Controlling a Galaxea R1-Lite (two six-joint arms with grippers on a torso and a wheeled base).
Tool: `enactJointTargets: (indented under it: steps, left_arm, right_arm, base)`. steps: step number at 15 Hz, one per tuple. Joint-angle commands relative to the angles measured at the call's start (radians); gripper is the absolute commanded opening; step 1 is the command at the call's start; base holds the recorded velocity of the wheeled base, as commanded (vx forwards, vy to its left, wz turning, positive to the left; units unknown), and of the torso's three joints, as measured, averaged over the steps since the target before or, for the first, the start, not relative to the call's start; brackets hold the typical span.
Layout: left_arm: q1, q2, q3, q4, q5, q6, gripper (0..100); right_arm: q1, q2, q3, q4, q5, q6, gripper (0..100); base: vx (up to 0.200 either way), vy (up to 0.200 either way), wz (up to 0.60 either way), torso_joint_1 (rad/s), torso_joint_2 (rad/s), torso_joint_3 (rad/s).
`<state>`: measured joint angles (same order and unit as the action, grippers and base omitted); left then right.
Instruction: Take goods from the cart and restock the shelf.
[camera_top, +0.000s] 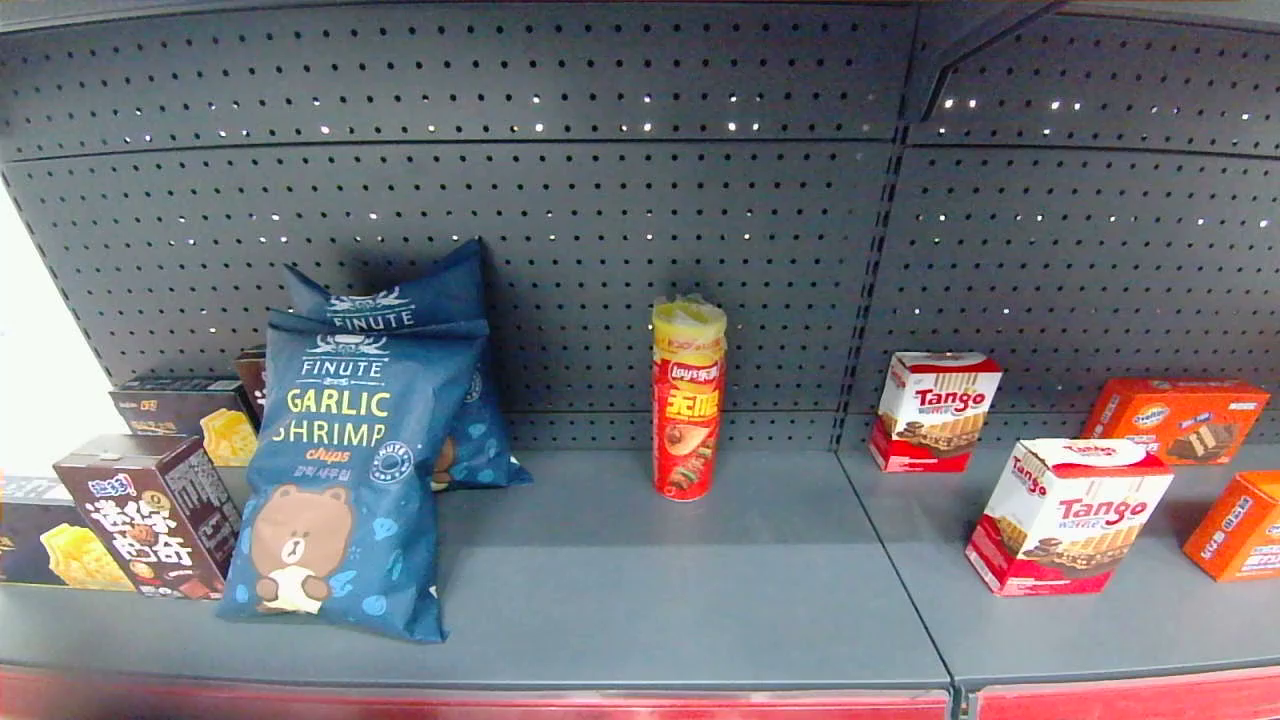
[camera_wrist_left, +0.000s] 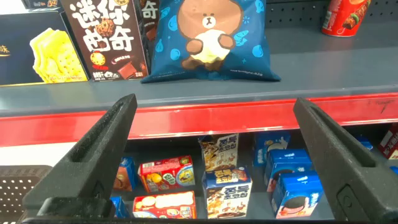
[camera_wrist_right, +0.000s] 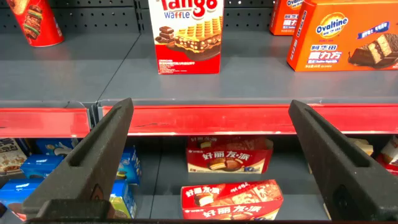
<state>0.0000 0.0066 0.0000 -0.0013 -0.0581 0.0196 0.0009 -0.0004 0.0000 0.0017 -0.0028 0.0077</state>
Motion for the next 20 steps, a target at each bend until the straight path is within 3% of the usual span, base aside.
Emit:
enactJointTargets:
  steps: [1, 10, 20]
  left_arm:
    - [0.0, 0.001, 0.0, 0.0, 0.0, 0.0, 100]
    - [0.0, 0.001, 0.0, 0.0, 0.0, 0.0, 100]
    - [0.0, 0.001, 0.0, 0.001, 0.0, 0.0, 100]
  right_arm:
    - [0.001, 0.0, 0.0, 0.0, 0.0, 0.0, 100]
    - [0.001, 0.0, 0.0, 0.0, 0.0, 0.0, 100]
    - [0.001, 0.0, 0.0, 0.0, -0.003, -0.003, 100]
  base:
    - [0.0, 0.0, 0.0, 0.0, 0.0, 0.0]
    - [0.0, 0.0, 0.0, 0.0, 0.0, 0.0]
    - [0.0, 0.0, 0.6, 0.003, 0.0, 0.001]
